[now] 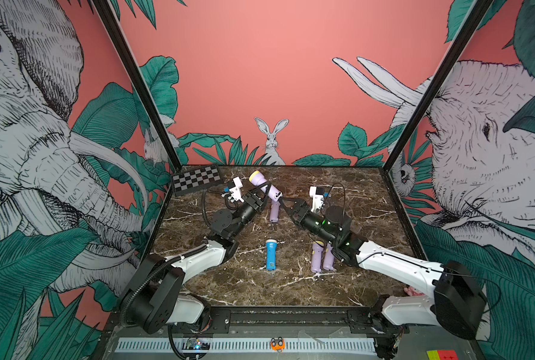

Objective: Close the plug at the bottom of the flashlight
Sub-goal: Close the plug of the flashlight.

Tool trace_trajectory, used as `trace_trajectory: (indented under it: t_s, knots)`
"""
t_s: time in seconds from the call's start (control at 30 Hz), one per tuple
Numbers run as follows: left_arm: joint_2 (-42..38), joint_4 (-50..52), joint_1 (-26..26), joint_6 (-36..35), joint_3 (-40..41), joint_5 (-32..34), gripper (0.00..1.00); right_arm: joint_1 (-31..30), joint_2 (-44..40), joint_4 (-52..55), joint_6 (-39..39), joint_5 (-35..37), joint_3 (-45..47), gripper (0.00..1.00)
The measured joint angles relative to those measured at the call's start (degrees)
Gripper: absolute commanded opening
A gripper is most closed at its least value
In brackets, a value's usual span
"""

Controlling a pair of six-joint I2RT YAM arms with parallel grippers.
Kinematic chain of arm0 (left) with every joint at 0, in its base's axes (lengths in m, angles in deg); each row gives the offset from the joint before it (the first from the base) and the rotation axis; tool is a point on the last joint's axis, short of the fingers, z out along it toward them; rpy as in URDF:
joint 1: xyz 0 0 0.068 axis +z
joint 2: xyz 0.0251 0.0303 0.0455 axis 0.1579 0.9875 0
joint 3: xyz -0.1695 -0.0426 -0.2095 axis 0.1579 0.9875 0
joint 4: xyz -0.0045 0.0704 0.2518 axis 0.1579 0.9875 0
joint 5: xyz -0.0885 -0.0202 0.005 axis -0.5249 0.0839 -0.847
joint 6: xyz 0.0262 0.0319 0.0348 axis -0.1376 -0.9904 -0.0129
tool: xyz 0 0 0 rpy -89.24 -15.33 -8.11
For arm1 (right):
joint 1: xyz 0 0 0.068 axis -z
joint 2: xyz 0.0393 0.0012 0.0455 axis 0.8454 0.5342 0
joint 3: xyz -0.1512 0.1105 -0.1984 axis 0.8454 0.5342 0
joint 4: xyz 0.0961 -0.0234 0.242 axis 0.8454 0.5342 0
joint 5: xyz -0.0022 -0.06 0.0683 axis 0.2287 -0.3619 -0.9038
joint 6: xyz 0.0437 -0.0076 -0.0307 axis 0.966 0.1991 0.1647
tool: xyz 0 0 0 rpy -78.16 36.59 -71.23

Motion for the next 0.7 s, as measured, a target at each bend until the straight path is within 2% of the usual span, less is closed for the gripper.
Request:
trace_trajectory:
  t_s: [0.3, 0.5, 0.7]
  knots:
    - [-1.14, -2.29, 0.0, 0.68, 0.42, 0.66, 0.0, 0.07, 1.92, -9.97, 3.06, 0.26, 1.77, 0.99]
    - [-1.14, -3.17, 0.0, 1.51, 0.9, 1.6, 0.0, 0.02, 4.52, -10.97, 3.65, -0.17, 1.66, 0.99]
    - [-1.14, -3.78, 0.0, 1.7, 1.38, 1.88, 0.0, -0.39, 1.64, -10.03, 0.87, 0.5, 1.38, 0.99]
